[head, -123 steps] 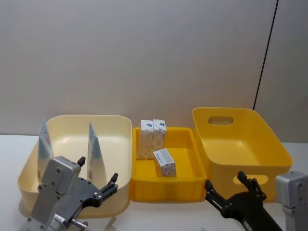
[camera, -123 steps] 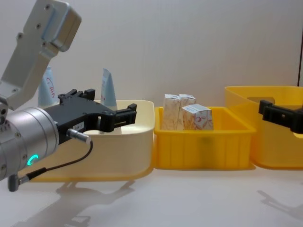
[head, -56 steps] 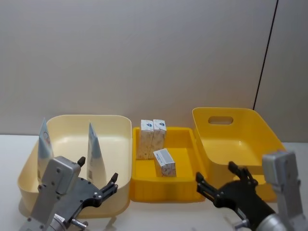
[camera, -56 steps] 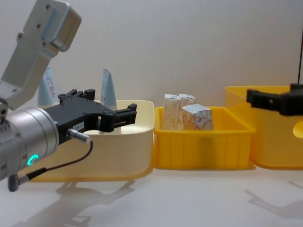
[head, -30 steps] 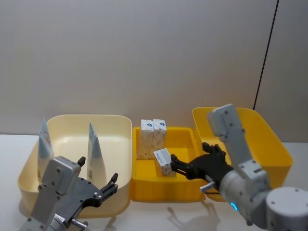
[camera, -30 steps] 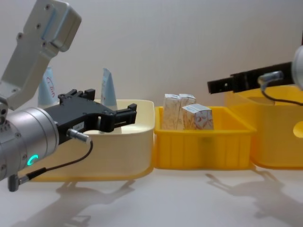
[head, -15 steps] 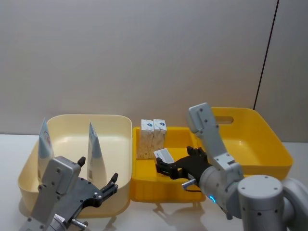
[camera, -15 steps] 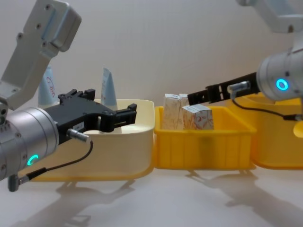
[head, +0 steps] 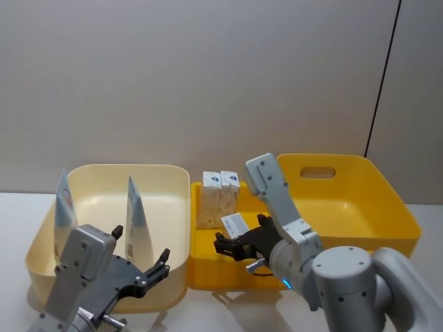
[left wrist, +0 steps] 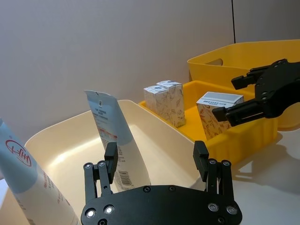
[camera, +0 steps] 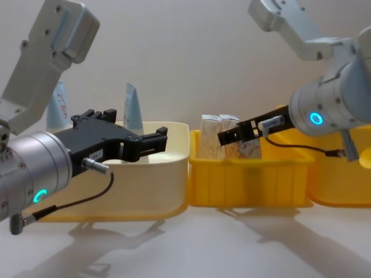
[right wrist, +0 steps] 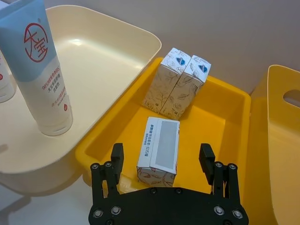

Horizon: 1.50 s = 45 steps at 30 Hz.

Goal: Bimanual collaborative sorting of washing and personal care products

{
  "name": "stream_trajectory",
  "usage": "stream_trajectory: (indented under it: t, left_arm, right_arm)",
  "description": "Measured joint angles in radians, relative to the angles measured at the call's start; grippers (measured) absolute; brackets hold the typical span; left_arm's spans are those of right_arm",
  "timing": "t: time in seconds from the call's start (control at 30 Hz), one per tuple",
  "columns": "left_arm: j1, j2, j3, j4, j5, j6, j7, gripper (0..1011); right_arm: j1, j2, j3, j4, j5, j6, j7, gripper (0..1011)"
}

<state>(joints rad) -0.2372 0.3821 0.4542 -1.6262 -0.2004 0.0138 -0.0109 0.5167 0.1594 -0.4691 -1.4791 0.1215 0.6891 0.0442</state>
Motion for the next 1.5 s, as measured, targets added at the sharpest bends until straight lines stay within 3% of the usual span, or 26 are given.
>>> stream_trajectory:
  t: [0.6, 0.73, 1.27, 1.5]
  left_arm:
    - [0.000, 0.000, 0.000, 0.000, 0.000, 0.000, 0.000, 1003]
    - [0.000, 0.000, 0.000, 0.000, 0.000, 0.000, 0.000, 1003]
    - [0.000, 0.000, 0.000, 0.000, 0.000, 0.000, 0.000, 1003]
    - [0.000, 0.000, 0.000, 0.000, 0.000, 0.000, 0.000, 1004]
  right_arm:
    - [0.042, -0.034, -0.014, 0.101, -0.030, -0.007, -0.004, 993]
    - [0.045, -0.038, -0.014, 0.110, -0.032, -0.008, -0.005, 915]
    - [0.051, -0.045, -0.014, 0.129, -0.037, -0.009, -0.008, 415]
    - [0.052, -0.046, -0.014, 0.132, -0.038, -0.009, -0.008, 399]
